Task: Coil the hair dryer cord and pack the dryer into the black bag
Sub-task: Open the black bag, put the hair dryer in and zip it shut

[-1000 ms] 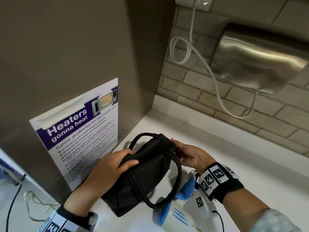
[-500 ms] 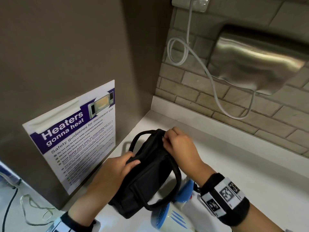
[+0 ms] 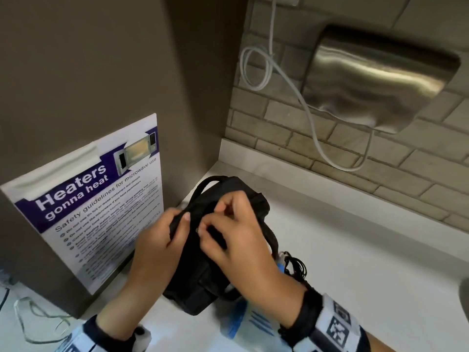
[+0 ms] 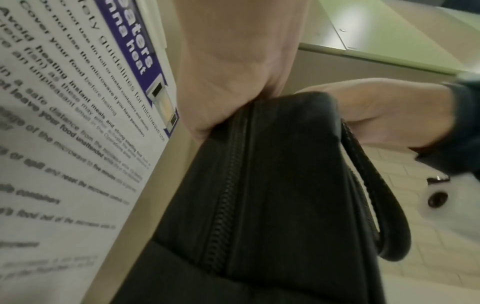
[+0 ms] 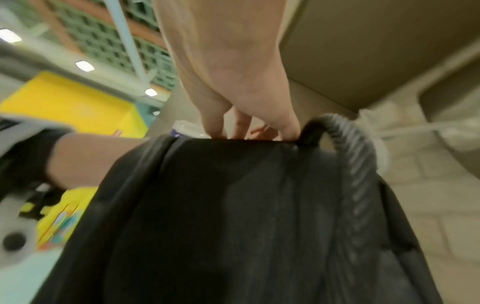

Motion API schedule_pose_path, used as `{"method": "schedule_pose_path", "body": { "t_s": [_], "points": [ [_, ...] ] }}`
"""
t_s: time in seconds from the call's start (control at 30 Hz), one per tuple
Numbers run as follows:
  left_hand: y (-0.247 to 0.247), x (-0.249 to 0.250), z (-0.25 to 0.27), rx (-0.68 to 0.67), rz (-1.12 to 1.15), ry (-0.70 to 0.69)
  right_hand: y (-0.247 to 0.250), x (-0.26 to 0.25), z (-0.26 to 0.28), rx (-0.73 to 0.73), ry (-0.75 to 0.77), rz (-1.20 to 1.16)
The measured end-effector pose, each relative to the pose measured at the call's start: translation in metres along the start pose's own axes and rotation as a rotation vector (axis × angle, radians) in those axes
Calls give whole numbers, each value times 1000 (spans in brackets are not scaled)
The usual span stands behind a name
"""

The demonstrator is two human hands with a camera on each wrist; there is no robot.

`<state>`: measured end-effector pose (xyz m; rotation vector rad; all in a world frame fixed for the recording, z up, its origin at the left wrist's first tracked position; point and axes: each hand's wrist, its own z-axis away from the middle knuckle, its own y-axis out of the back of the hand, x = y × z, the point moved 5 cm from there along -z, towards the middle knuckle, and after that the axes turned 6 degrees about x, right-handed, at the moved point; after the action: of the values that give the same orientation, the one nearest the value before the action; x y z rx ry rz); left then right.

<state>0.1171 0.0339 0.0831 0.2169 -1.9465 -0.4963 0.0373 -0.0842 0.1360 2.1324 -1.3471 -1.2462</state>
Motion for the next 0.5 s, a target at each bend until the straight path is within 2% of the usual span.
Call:
{"method": "schedule_pose_path", "body": {
  "t_s": [0.17, 0.23, 0.33, 0.43, 0.5],
  "points": [
    [-6, -16, -14, -104, 346, 282, -30, -29, 40, -29, 292, 141],
    [-4, -16, -20, -92, 353, 292, -41, -30, 55, 20, 420, 261],
    [-3, -17, -25, -85, 337, 307, -53, -27, 63, 62, 508, 405],
    [-7, -17, -26, -129, 350, 329, -72, -30, 77, 14, 541, 465],
    [-8, -17, -25, -154, 316, 296, -81, -30, 82, 1, 527, 459]
  ]
}}
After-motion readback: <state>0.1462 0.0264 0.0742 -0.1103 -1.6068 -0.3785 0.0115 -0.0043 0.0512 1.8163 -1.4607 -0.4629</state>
